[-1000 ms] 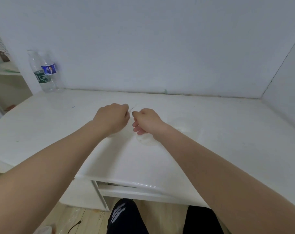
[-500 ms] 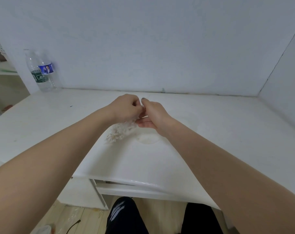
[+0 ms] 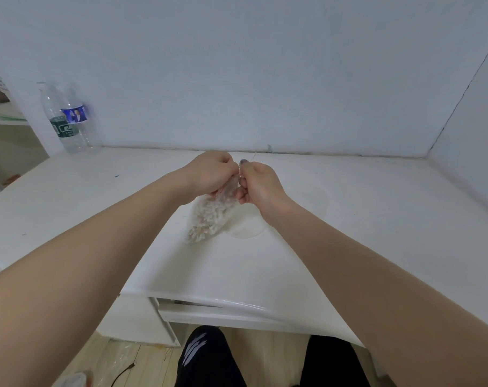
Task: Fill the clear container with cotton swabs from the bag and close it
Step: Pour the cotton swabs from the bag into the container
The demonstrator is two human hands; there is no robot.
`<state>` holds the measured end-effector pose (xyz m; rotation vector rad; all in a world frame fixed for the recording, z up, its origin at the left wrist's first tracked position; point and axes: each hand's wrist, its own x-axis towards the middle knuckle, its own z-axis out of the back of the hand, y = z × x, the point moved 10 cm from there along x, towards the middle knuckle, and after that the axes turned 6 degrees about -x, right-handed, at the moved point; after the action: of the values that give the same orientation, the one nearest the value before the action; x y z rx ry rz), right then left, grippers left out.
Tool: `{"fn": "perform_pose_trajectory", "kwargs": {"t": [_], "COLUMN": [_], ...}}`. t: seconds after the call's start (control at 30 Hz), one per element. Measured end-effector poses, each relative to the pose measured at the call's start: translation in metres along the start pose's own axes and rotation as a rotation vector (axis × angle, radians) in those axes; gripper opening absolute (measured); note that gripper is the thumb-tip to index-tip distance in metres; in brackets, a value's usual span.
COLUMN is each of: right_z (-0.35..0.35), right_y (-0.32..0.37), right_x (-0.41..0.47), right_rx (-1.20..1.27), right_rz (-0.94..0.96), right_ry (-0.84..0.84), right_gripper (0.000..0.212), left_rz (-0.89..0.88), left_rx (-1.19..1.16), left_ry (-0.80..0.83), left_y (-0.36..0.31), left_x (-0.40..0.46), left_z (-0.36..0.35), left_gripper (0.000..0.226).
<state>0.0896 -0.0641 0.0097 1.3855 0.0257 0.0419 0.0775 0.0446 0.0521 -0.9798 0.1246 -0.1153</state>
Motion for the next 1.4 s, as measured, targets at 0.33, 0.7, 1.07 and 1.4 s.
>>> {"fn": "perform_pose_trajectory", "kwargs": {"t": [0.33,0.7,1.07,1.4], "right_z": [0.029,0.027,0.032,0.037], "right_y": [-0.024,-0.01,-0.013,0.0], "right_x": [-0.001,-0.005,-0.004,-0.002], "right_rx": [0.089,-0.117,-0.211,0.173], "right_rz": [-0.11,-0.285,-0.341,-0.292], "right_ry": [0.013,0.142,0.236,0.206], "right_gripper": [0.03,0.023,0.038,0.029], "left_rz": [0.001,-0.088,-0.06,-0.203], "left_rx": [0.034,0.059,-0.186,-0.204], "left_ry": [-0.19,-0.213,-0.292,-0.222], "left_y": [0.003,-0.029,-0.02,-0.052], "left_x": [0.003,0.002,0.006,0.006], "left_z": [0.036,0.028,0.049,0.034], "left_gripper": [0.021,0.024,0.018,0.021]}}
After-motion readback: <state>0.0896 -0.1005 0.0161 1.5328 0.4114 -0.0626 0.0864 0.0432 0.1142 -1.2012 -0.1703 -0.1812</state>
